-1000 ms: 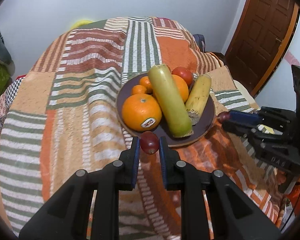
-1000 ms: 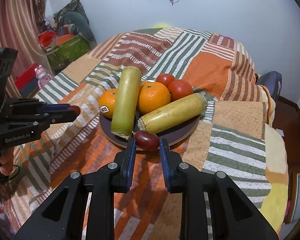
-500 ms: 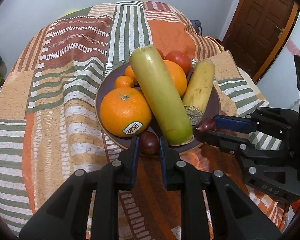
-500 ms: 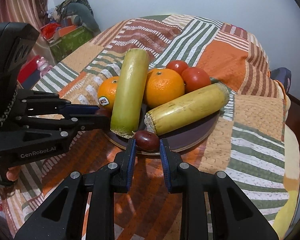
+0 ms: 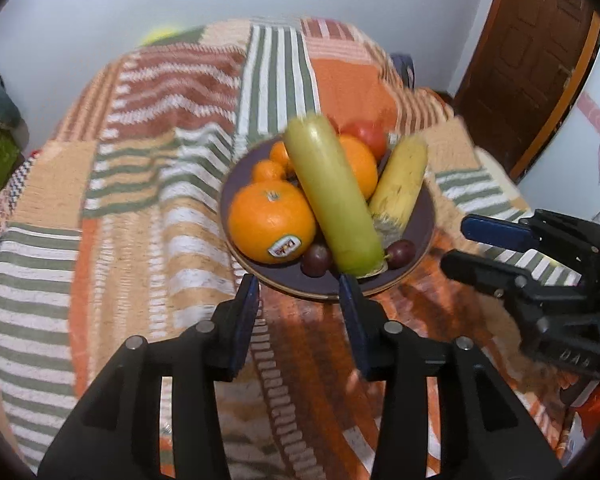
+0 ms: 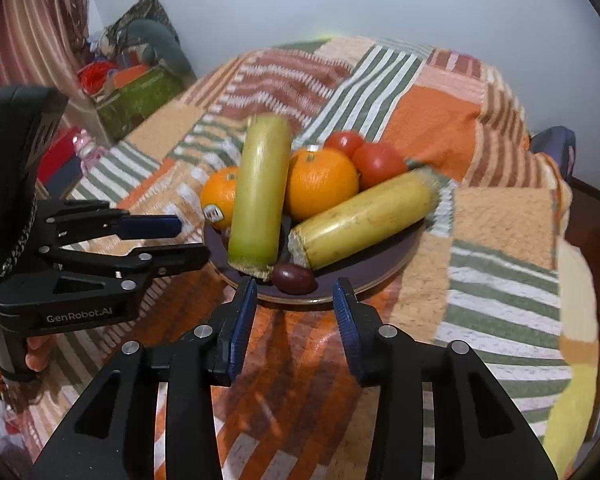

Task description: Organize fruits

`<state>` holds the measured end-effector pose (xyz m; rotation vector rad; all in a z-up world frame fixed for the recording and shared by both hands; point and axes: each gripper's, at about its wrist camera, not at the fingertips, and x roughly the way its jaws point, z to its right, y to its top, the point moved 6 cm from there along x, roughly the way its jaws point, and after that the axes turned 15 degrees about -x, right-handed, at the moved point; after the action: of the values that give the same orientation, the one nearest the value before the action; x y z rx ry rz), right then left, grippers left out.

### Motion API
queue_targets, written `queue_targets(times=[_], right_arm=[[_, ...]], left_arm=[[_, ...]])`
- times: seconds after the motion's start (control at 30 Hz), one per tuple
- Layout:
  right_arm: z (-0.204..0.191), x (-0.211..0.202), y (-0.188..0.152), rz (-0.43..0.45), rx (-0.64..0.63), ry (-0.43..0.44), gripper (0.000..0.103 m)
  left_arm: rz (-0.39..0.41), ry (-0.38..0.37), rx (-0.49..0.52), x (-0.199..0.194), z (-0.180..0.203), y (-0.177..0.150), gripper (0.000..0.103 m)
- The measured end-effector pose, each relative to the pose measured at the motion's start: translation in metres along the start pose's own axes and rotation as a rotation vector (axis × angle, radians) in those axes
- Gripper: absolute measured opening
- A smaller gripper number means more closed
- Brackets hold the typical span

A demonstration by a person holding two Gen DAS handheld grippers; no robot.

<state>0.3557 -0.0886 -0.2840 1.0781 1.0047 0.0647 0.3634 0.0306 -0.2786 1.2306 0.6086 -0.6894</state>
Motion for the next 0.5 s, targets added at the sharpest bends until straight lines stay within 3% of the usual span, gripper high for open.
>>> queue_targets(times=[0.17,0.5], right_arm=[[-0.005,-0.055,0.017,0.114,0.012,-0.051,0.037],[-0.049,-0.191,0.044,0.387,-0.017,-0.148,0.036]], left_arm=[[0.143,-0.043,-0.038,-0.07,0.004,0.003,0.041],[0.479,-0.097,-0.018,-0.23,0.031,-0.006,0.041]])
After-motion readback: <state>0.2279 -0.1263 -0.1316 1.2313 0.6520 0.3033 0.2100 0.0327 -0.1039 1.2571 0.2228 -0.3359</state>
